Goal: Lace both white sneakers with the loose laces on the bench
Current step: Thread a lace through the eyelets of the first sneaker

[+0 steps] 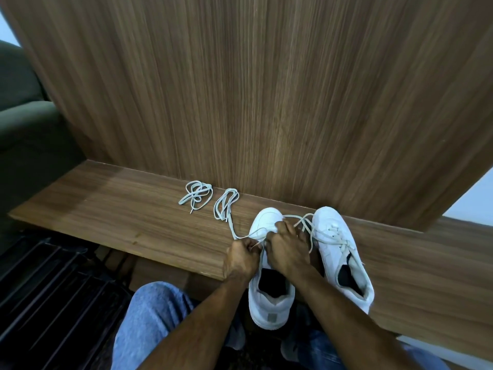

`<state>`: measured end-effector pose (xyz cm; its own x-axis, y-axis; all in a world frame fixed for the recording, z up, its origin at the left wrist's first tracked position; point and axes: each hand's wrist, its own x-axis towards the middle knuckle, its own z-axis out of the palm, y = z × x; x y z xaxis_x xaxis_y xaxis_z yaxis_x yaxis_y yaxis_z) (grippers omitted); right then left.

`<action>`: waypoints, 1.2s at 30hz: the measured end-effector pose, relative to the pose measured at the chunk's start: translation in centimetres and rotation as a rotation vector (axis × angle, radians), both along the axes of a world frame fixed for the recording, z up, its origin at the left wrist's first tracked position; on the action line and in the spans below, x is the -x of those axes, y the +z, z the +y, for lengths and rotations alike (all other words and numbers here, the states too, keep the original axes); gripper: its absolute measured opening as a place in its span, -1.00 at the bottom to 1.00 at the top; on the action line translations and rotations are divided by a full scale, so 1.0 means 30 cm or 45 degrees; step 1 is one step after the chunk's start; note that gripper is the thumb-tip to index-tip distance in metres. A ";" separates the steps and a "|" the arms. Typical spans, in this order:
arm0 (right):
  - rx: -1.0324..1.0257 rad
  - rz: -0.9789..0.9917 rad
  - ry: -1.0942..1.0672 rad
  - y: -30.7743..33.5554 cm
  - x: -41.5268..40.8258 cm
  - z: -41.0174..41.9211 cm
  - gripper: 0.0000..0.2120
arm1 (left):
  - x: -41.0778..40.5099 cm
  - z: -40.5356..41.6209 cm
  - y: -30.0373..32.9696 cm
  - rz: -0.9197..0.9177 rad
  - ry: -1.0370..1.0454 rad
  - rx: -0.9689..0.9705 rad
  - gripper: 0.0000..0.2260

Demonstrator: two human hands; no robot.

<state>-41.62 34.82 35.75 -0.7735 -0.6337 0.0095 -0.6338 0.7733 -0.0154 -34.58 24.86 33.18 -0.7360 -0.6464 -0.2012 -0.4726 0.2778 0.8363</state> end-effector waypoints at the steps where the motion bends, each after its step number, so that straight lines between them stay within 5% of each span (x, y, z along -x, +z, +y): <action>1: 0.081 -0.024 -0.031 -0.006 0.012 -0.003 -0.69 | -0.001 -0.002 0.002 -0.004 0.004 0.005 -0.85; 7: 1.288 -0.506 -0.421 0.120 0.095 0.041 -0.84 | -0.001 -0.004 -0.001 -0.028 0.007 0.030 -0.90; 11: 1.769 -0.303 -0.460 0.264 0.129 0.102 -0.86 | 0.001 -0.003 0.004 -0.034 0.004 0.023 -0.90; 14: 1.665 -0.244 -0.453 0.263 0.172 0.129 -0.92 | -0.002 0.000 0.010 -0.042 0.002 0.037 -0.89; 18: 0.830 -0.480 -0.377 0.135 0.176 0.118 -0.80 | -0.004 0.002 0.012 -0.047 -0.010 0.052 -0.89; 22: 0.325 -0.345 -0.274 0.040 0.110 0.094 -0.85 | -0.002 0.001 0.014 -0.041 -0.010 0.064 -0.89; 30: 0.432 -0.537 -0.363 0.037 0.125 0.061 -0.80 | 0.001 0.001 0.014 -0.048 -0.032 0.095 -0.88; 36: 1.427 -1.110 -0.556 0.191 0.154 0.088 -0.83 | 0.004 0.001 0.008 -0.050 -0.027 0.101 -0.87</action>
<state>-46.24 37.45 41.49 -0.9145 -0.3318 -0.2314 0.1617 0.2244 -0.9610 -34.69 24.88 33.44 -0.7423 -0.6458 -0.1790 -0.4978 0.3525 0.7924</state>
